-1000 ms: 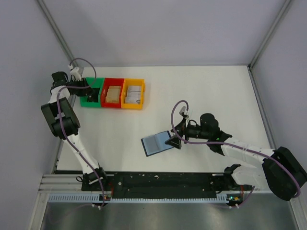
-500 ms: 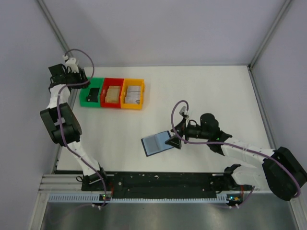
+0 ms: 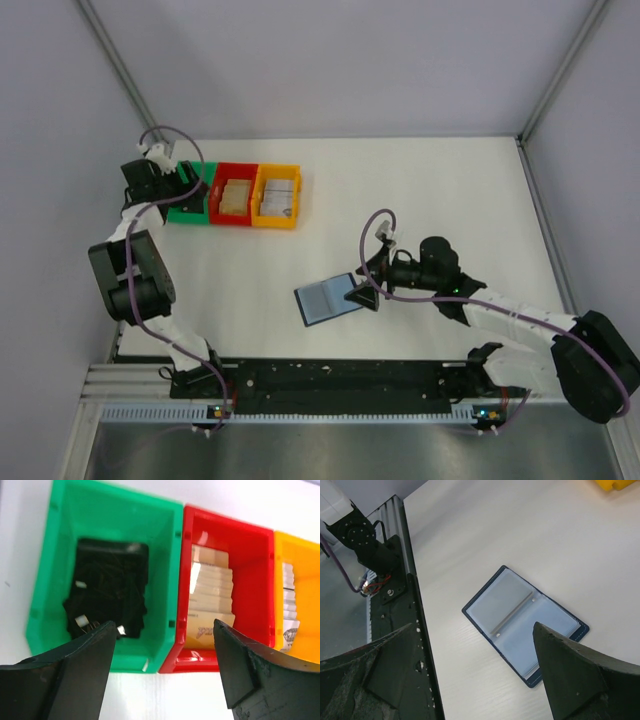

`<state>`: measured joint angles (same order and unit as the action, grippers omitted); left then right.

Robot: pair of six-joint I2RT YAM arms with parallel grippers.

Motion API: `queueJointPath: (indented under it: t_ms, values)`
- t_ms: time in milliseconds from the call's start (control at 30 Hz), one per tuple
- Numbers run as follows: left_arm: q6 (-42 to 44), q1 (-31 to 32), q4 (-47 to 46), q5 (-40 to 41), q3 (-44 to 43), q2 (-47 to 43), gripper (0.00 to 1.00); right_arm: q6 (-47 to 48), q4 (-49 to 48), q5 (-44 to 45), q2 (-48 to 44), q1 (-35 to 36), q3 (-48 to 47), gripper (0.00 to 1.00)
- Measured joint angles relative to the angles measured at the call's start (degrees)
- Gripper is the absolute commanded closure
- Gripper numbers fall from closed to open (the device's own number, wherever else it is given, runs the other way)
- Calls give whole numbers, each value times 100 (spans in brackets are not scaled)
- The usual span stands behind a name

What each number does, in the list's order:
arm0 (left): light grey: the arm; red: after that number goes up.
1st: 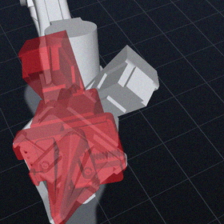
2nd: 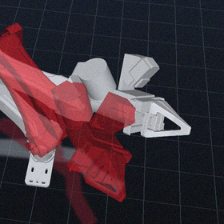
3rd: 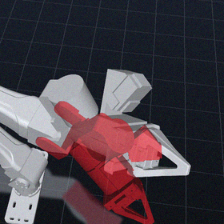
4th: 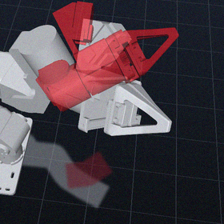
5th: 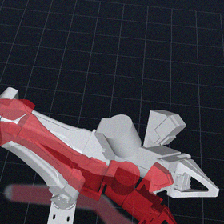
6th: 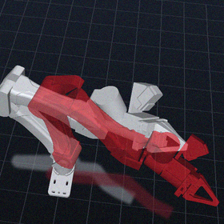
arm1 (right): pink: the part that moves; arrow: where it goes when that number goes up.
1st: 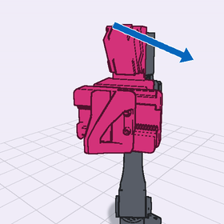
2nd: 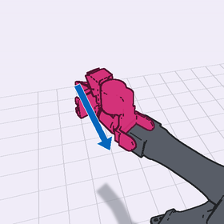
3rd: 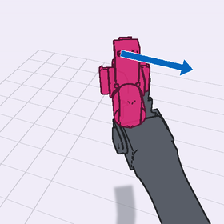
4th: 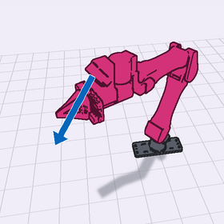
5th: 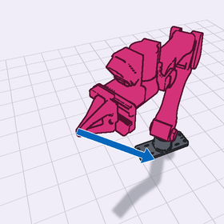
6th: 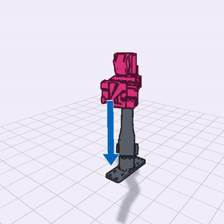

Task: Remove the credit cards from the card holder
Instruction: Move the storage box to the center of the board.

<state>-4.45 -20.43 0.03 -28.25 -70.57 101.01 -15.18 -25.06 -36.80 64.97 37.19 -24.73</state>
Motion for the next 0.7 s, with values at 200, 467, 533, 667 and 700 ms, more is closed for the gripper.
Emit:
queueJointPath:
  t_ms: [200,467,533,667,700]
  values:
    - [-417,142,-83,125,337,203,11,0,-7,-11,-17,0,2,2]
    - [-750,455,-352,127,332,516,7,2,-7,-9,-17,0,2,2]
    - [-828,579,-393,120,339,538,7,0,-9,-9,-17,0,2,2]
    - [-1016,772,-769,245,568,498,7,0,-9,-9,-17,0,2,1]
    - [-1067,824,-859,271,673,459,7,0,-4,-9,-20,0,2,2]
